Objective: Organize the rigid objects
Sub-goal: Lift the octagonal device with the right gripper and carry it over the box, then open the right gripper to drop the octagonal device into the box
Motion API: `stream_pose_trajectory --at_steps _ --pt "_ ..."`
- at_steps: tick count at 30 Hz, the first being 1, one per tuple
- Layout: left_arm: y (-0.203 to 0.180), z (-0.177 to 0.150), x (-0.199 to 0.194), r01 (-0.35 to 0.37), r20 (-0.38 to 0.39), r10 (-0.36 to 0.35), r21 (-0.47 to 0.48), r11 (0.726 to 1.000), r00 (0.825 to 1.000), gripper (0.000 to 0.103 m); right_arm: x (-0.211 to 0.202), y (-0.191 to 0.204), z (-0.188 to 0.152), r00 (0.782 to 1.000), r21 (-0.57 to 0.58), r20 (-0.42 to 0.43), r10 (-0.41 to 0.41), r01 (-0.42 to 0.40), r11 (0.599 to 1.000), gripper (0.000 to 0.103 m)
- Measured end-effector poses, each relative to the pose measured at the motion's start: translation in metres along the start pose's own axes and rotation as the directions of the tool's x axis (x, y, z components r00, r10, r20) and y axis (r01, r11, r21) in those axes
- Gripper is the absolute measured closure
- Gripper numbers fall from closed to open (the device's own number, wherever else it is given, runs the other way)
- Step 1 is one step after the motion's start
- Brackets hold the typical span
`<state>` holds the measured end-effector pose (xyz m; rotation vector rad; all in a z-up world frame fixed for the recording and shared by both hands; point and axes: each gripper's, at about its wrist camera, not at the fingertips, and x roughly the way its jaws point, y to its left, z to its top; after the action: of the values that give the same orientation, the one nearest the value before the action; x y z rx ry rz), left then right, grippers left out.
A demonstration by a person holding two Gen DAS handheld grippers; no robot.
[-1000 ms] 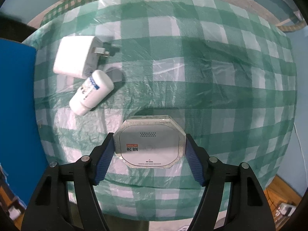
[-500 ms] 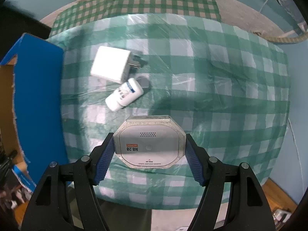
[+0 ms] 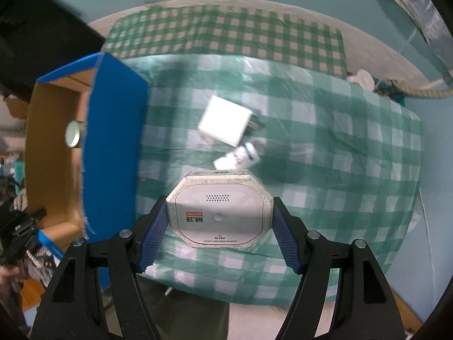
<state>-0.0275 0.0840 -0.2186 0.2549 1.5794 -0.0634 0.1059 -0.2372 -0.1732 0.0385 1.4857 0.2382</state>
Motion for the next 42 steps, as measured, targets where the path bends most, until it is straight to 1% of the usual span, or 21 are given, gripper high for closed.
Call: stream_pose_trajectory --at_steps 10,17,20,32,38,42 --pt "-0.001 -0.001 -0.001 -0.003 0.0 0.003 0.003 1.0 1.0 0.098 -0.016 0.047 0.021 0.999 -0.115 0.031 0.015 -0.012 0.993 0.032" --pt "-0.001 0.0 -0.001 -0.004 0.0 0.004 0.003 1.0 1.0 0.098 -0.022 0.084 0.036 0.998 -0.197 0.05 0.044 -0.034 0.98 0.032" --pt "-0.001 0.0 -0.001 -0.004 0.001 0.004 0.004 1.0 1.0 0.098 -0.023 0.098 0.041 0.998 -0.23 0.056 0.04 -0.027 0.973 0.032" --pt "0.0 0.003 -0.004 -0.005 0.003 0.005 -0.002 1.0 1.0 0.098 -0.008 0.141 0.054 0.999 -0.336 0.034 0.026 -0.013 0.942 0.032" --pt "0.0 0.003 -0.004 -0.004 0.002 0.004 -0.002 1.0 1.0 0.098 -0.001 0.16 0.055 0.999 -0.399 0.031 0.013 0.001 0.917 0.032" --pt "0.001 0.003 -0.003 -0.005 0.002 0.005 -0.003 1.0 1.0 0.098 0.008 0.168 0.055 1.0 -0.431 0.026 -0.01 0.02 0.902 0.032"
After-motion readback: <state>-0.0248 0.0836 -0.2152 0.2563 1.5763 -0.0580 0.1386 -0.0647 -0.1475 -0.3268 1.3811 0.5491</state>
